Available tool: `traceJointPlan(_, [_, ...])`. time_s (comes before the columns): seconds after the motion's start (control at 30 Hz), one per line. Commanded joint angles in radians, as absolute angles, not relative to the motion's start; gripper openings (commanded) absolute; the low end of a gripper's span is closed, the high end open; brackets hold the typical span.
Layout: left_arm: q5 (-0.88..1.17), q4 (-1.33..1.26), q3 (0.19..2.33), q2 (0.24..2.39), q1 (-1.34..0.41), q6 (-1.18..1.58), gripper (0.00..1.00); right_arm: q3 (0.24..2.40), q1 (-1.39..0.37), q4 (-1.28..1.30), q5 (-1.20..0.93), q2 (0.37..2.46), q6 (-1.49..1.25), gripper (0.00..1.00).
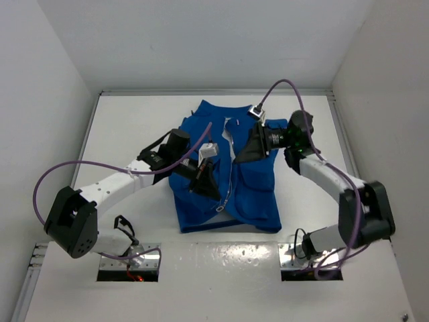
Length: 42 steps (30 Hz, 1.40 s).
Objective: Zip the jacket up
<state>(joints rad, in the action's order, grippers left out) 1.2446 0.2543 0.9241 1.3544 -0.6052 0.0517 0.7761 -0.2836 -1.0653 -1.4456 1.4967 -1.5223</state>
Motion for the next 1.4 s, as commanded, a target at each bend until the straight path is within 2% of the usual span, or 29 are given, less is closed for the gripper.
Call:
traceJointPlan(0.0, [1.279, 0.244, 0.937, 1.319, -0.597, 0.025, 0.0, 1.009, -0.264, 0.4, -1.166, 1.315, -0.779, 0.53])
traceJointPlan(0.07, [1.27, 0.244, 0.937, 1.328, -0.597, 0.025, 0.0, 1.158, -0.304, 0.793, -0.926, 1.312, -0.374, 0.53])
traceJointPlan(0.13, [1.259, 0.244, 0.937, 1.328, -0.597, 0.034, 0.0, 1.131, -0.334, 0.668, -0.875, 1.255, -0.296, 0.54])
traceJointPlan(0.17, [1.259, 0.244, 0.937, 1.339, -0.586, 0.047, 0.0, 1.088, -0.34, 0.635, -0.786, 1.126, -0.257, 0.54])
traceJointPlan(0.2, [1.259, 0.244, 0.937, 1.357, -0.577, 0.066, 0.0, 0.936, -0.406, 0.588, -0.743, 1.077, -0.171, 0.54])
traceJointPlan(0.23, [1.272, 0.235, 0.937, 1.358, -0.577, 0.066, 0.0, 0.88, -0.431, 0.519, -0.709, 0.936, -0.082, 0.54])
traceJointPlan(0.3, [1.272, 0.235, 0.946, 1.374, -0.557, 0.101, 0.0, 0.673, -0.521, 0.413, -0.582, 0.858, -0.019, 0.56])
traceJointPlan(0.37, [1.272, 0.224, 0.946, 1.374, -0.557, 0.112, 0.0, 0.572, -0.555, 0.382, -0.485, 0.741, -0.008, 0.56])
traceJointPlan(0.47, [1.272, 0.21, 0.946, 1.374, -0.548, 0.137, 0.0, 0.508, -0.598, 0.324, -0.478, 0.697, -0.044, 0.56])
traceJointPlan(0.6, [1.262, 0.189, 0.956, 1.374, -0.548, 0.156, 0.0, 0.473, -0.604, 0.238, -0.606, 0.701, -0.213, 0.55])
traceJointPlan(0.63, [1.25, 0.172, 0.956, 1.374, -0.548, 0.179, 0.0, 0.438, -0.606, 0.163, -0.607, 0.701, -0.295, 0.48])
traceJointPlan(0.7, [1.25, 0.127, 0.956, 1.374, -0.537, 0.208, 0.0, 0.376, -0.607, 0.082, -0.632, 0.715, -0.44, 0.44])
traceJointPlan(0.73, [1.25, 0.115, 0.945, 1.374, -0.537, 0.236, 0.0, 0.358, -0.607, -0.083, -0.64, 0.718, -0.586, 0.41])
traceJointPlan(0.9, [1.223, -0.076, 0.907, 1.365, -0.503, 0.394, 0.0, 0.345, -0.615, -0.265, -0.689, 0.755, -0.732, 0.29])
traceJointPlan(1.0, [1.198, -0.196, 0.873, 1.356, -0.494, 0.541, 0.0, 0.36, -0.623, -0.308, -0.722, 0.77, -0.773, 0.29])
traceJointPlan(1.03, [1.184, -0.254, 0.873, 1.356, -0.494, 0.567, 0.0, 0.374, -0.629, -0.316, -0.723, 0.769, -0.753, 0.32])
traceJointPlan(1.07, [1.184, -0.273, 0.861, 1.356, -0.494, 0.61, 0.0, 0.386, -0.633, -0.272, -0.721, 0.765, -0.697, 0.35])
traceJointPlan(1.13, [1.172, -0.316, 0.851, 1.356, -0.494, 0.643, 0.0, 0.432, -0.655, -0.189, -0.663, 0.737, -0.614, 0.35])
traceJointPlan(1.17, [1.172, -0.316, 0.851, 1.356, -0.494, 0.653, 0.0, 0.449, -0.679, -0.104, -0.643, 0.706, -0.448, 0.36])
traceJointPlan(1.23, [1.163, -0.328, 0.851, 1.356, -0.494, 0.664, 0.0, 0.462, -0.724, -0.062, -0.554, 0.661, -0.303, 0.38])
traceJointPlan(1.27, [1.163, -0.328, 0.851, 1.356, -0.494, 0.676, 0.0, 0.456, -0.762, -0.025, -0.488, 0.635, -0.065, 0.4])
traceJointPlan(1.37, [1.163, -0.337, 0.851, 1.379, -0.494, 0.696, 0.0, 0.396, -0.873, -0.027, -0.272, 0.592, 0.302, 0.46])
